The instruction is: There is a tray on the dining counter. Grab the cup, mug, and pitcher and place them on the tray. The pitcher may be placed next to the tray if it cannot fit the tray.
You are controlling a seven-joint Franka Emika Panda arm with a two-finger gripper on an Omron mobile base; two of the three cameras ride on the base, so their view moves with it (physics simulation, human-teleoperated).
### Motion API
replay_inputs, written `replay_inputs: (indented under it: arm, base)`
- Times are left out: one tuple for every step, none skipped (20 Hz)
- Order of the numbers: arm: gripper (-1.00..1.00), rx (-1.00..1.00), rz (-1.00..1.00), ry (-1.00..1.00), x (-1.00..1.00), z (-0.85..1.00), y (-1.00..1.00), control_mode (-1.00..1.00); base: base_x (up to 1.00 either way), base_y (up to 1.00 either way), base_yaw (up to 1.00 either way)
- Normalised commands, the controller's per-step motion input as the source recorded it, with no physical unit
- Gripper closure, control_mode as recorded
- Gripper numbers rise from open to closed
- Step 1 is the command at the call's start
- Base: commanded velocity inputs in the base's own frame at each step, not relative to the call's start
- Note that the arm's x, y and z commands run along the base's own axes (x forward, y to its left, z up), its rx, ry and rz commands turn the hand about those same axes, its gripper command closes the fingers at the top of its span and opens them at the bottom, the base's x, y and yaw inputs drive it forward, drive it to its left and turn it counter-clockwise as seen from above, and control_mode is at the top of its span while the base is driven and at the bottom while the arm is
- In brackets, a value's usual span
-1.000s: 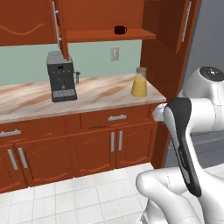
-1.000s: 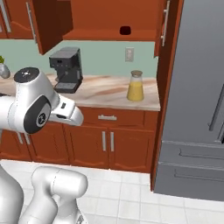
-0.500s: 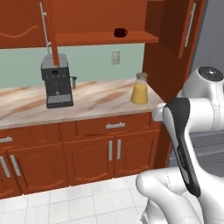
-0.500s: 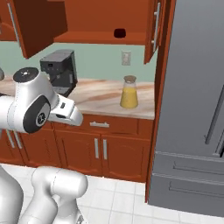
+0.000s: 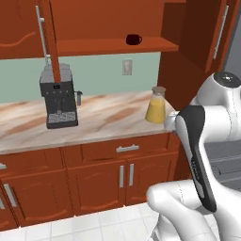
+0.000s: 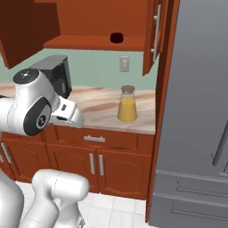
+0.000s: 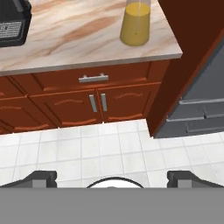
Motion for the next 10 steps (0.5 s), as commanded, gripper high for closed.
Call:
replay_inputs:
  arm:
    - [-1.0, 0.0, 0.0, 0.0, 0.0, 0.0, 0.0, 1.0]
    - [-1.0, 0.0, 0.0, 0.0, 0.0, 0.0, 0.0, 1.0]
    - [-1.0, 0.0, 0.0, 0.0, 0.0, 0.0, 0.0, 1.0]
    - [-1.0, 0.0, 0.0, 0.0, 0.0, 0.0, 0.0, 1.0]
    - [-1.0, 0.0, 0.0, 0.0, 0.0, 0.0, 0.0, 1.0]
    - [-1.0, 0.0, 0.0, 0.0, 0.0, 0.0, 0.0, 1.0]
    - [-1.0, 0.0, 0.0, 0.0, 0.0, 0.0, 0.0, 1.0]
    - [-1.0, 0.0, 0.0, 0.0, 0.0, 0.0, 0.0, 1.0]
    - [-1.0, 0.0, 0.0, 0.0, 0.0, 0.0, 0.0, 1.0]
    - [-1.0, 0.0, 0.0, 0.0, 0.0, 0.0, 0.0, 1.0]
  base:
    - [0.68, 0.0, -0.03]
    - [0.62, 0.0, -0.01]
    - [0.6, 0.0, 0.0]
    - [0.6, 0.0, -0.02]
    - [0.61, 0.0, -0.03]
    - [0.62, 0.0, -0.03]
    - [0.63, 0.0, -0.03]
    - [0.61, 0.0, -0.03]
    - [0.61, 0.0, -0.04]
    - [0.59, 0.0, -0.04]
